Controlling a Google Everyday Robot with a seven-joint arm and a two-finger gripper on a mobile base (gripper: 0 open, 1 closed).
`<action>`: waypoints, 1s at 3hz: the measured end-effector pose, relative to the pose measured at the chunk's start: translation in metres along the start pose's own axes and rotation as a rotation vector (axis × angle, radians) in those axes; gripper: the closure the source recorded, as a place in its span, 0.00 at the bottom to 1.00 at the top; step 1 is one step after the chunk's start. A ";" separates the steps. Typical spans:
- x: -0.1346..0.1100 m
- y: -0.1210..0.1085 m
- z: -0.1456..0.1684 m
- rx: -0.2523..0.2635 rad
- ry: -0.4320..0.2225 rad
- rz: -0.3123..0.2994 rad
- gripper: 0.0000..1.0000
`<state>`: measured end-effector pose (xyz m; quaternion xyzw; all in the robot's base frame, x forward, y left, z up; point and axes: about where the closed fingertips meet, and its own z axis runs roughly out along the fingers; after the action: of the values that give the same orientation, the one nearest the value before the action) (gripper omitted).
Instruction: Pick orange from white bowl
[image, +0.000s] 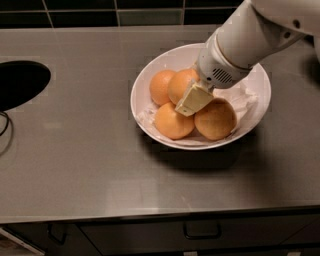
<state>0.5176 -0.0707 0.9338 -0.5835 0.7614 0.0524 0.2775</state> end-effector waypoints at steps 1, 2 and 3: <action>0.000 0.000 0.000 0.000 0.000 0.000 0.87; -0.005 -0.003 -0.016 0.018 -0.036 -0.011 1.00; -0.011 -0.004 -0.038 0.027 -0.093 -0.032 1.00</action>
Offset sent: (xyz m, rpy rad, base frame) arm -0.0042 -0.0100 0.0362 0.0619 -0.0663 0.0169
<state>0.5094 -0.0779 0.9714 -0.5887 0.7389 0.0646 0.3214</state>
